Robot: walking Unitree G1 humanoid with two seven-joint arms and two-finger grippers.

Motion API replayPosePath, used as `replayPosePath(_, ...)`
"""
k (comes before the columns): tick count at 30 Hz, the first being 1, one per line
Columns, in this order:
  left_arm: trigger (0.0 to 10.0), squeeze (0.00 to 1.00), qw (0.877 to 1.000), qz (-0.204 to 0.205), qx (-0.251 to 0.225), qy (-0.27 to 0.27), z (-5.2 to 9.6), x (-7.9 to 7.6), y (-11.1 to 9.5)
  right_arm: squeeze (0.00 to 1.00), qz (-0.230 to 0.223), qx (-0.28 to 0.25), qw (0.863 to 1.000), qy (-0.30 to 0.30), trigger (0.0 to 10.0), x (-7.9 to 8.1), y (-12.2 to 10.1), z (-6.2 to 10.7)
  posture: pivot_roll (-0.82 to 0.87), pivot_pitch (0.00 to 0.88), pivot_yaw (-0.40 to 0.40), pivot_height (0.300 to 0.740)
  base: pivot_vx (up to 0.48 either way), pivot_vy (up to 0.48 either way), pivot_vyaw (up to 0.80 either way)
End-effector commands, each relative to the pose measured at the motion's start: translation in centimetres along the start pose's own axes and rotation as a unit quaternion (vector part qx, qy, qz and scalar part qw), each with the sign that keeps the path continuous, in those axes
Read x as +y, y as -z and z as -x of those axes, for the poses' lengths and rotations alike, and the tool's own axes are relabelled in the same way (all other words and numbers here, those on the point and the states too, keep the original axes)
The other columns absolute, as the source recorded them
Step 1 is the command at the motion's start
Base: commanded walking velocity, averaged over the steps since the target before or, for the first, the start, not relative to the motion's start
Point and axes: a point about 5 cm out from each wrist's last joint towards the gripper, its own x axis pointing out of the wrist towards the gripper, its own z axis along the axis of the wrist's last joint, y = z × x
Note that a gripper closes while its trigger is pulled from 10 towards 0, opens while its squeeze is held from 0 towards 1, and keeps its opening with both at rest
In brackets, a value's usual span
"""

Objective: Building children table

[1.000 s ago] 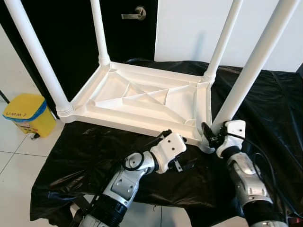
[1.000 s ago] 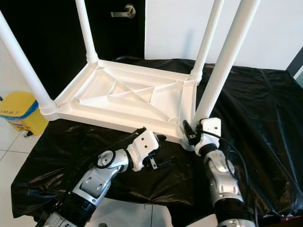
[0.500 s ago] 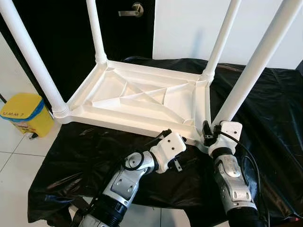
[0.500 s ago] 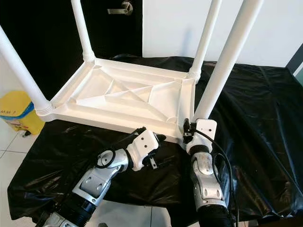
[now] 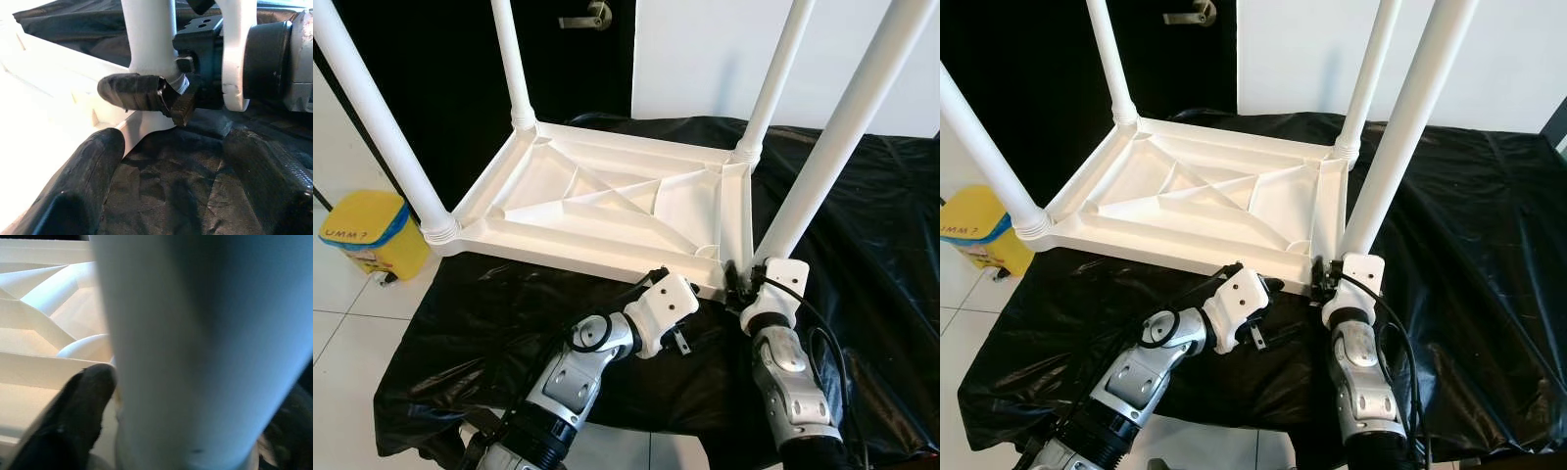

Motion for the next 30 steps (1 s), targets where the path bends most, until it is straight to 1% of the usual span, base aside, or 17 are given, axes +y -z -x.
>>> replayPosePath(1, 10.0, 0.00, 1.000, -0.004, 0.003, -0.027, -0.1, 0.2, -0.1, 1.00, 0.003, -0.005, 1.000, -0.016, 10.0, -0.8, -0.2, 0.0, -0.10, 0.070, -0.031, 0.740, 0.000, 0.000, 0.00)
replayPosePath(4, 10.0, 0.00, 1.000, -0.003, 0.002, -0.027, -0.2, 0.3, -0.2, 1.00, 0.008, -0.007, 1.000, -0.027, 10.0, -1.2, -0.4, -0.1, -0.10, 0.070, -0.031, 0.740, 0.000, 0.000, 0.00)
replayPosePath(5, 10.0, 0.00, 1.000, -0.003, 0.002, -0.025, -0.2, 0.2, -0.2, 1.00, 0.013, -0.011, 0.999, -0.049, 10.0, -1.4, -0.6, -0.2, -0.11, 0.068, -0.024, 0.740, 0.000, 0.000, 0.00)
replayPosePath(6, 10.0, 0.00, 1.000, -0.003, 0.002, -0.025, -0.2, 0.2, -0.2, 1.00, 0.013, -0.011, 0.999, -0.049, 10.0, -1.4, -0.6, -0.2, -0.11, 0.068, -0.024, 0.740, 0.000, 0.000, 0.00)
replayPosePath(7, 10.0, 0.00, 1.000, -0.004, 0.001, -0.023, -0.2, 0.2, -0.2, 1.00, 0.017, -0.014, 0.998, -0.065, 10.0, -1.5, -0.8, -0.3, -0.11, 0.067, -0.023, 0.740, 0.000, 0.000, 0.00)
replayPosePath(8, 10.0, 0.00, 1.000, -0.004, 0.001, -0.022, -0.3, 0.2, -0.2, 0.98, 0.026, -0.020, 0.996, -0.084, 10.0, -1.7, -1.0, -0.4, -0.12, 0.064, -0.020, 0.740, 0.000, 0.000, 0.00)
replayPosePath(9, 10.0, 0.00, 1.000, -0.004, 0.001, -0.022, -0.3, 0.2, -0.2, 0.98, 0.026, -0.020, 0.996, -0.084, 10.0, -1.7, -1.0, -0.4, -0.12, 0.064, -0.020, 0.740, 0.000, 0.000, 0.00)
replayPosePath(10, 10.0, 0.00, 1.000, -0.004, 0.001, -0.021, -0.3, 0.1, -0.2, 0.08, 0.031, -0.022, 0.994, -0.100, 10.0, -1.9, -1.1, -0.5, -0.12, 0.064, -0.019, 0.740, 0.000, 0.000, 0.00)
replayPosePath(12, 10.0, 0.00, 1.000, -0.004, 0.001, -0.020, -0.3, 0.2, -0.3, 0.08, 0.033, -0.022, 0.993, -0.114, 10.0, -2.0, -1.2, -0.6, -0.12, 0.064, -0.019, 0.740, 0.000, 0.000, 0.00)
replayPosePath(13, 10.0, 0.00, 1.000, -0.006, 0.002, -0.017, -0.3, 0.2, -0.2, 0.00, 0.045, -0.022, 0.989, -0.141, 10.0, -2.3, -1.4, -0.7, -0.12, 0.056, -0.004, 0.740, 0.000, 0.000, 0.00)
replayPosePath(16, 10.0, 0.00, 1.000, -0.011, 0.003, -0.011, -0.3, 0.3, -0.2, 0.00, 0.064, -0.023, 0.979, -0.194, 10.0, -3.1, -1.7, -1.1, -0.12, 0.053, 0.002, 0.740, 0.000, 0.000, 0.00)
replayPosePath(20, 10.0, 0.00, 1.000, -0.012, 0.003, -0.011, -0.3, 0.3, -0.3, 0.00, 0.067, -0.021, 0.976, -0.208, 10.0, -3.2, -1.7, -1.2, -0.12, 0.053, 0.002, 0.740, 0.000, 0.000, 0.00)
replayPosePath(22, 10.0, 0.00, 1.000, -0.014, 0.003, -0.010, -0.2, 0.4, -0.3, 0.00, 0.077, -0.017, 0.969, -0.236, 10.0, -3.3, -1.6, -1.2, -0.11, 0.050, 0.004, 0.740, 0.000, 0.000, 0.00)
replayPosePath(24, 10.0, 0.00, 1.000, -0.016, 0.003, -0.009, -0.2, 0.4, -0.4, 0.00, 0.081, -0.016, 0.964, -0.251, 10.0, -3.4, -1.6, -1.3, -0.11, 0.050, 0.004, 0.740, 0.000, 0.000, 0.00)
replayPosePath(30, 10.0, 0.00, 1.000, -0.017, 0.003, -0.007, -0.2, 0.3, -0.4, 0.00, 0.090, -0.011, 0.961, -0.263, 10.0, -3.7, -1.4, -1.7, -0.10, 0.047, 0.003, 0.740, 0.000, 0.000, 0.00)
